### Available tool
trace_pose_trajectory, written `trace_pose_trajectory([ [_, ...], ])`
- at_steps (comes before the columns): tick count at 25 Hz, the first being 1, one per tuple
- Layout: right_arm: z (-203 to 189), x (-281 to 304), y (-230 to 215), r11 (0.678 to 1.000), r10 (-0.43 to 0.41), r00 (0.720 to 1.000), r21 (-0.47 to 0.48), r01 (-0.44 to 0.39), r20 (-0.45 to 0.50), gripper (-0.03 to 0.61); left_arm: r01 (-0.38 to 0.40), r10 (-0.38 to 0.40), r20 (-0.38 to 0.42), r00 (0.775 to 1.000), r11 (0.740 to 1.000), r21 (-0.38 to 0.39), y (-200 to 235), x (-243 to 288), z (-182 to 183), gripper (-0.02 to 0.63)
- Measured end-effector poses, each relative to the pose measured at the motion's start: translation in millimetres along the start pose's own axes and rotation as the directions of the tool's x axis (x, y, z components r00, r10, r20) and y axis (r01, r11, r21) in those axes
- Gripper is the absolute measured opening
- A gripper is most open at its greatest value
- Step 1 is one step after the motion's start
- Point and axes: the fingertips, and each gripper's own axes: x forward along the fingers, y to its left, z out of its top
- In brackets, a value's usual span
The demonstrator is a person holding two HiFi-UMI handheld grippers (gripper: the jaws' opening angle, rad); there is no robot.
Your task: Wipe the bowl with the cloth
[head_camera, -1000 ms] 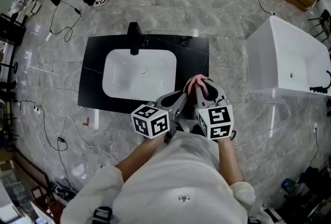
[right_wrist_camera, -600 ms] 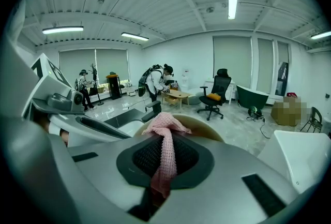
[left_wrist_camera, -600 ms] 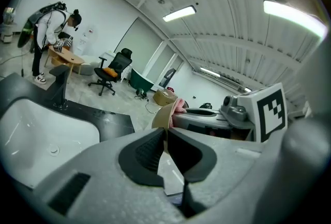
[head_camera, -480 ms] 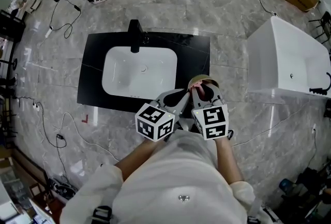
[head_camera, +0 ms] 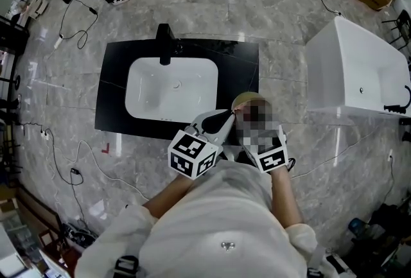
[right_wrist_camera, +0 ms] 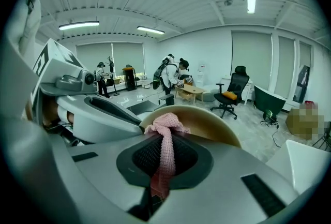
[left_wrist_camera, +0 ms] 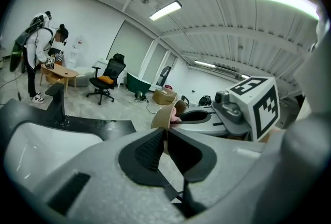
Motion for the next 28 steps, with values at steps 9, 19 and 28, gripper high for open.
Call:
trace_pose_trajectory([
  [9,-17,5,10,0.989,-0.007,0.994,-0.148,-0.008,-0.105,0.015,0.0,0.0,0.008,1.0,1.0,-0.013,3,-2,2,0.025],
  [19,-33,4,5,0.924,-0.105,0.975,-0.383,0.022,-0.196,0.015,-0.009,0.01,0.021,1.0,0.999,-0.046,5,-2,5,0.023],
  [28,-40,-3,-20,0.701,-0.306,0.929,-0.71,0.072,-0.208,0.015,0.014,-0.01,0.035,0.999,0.993,-0.114,7,1,4,0.023],
])
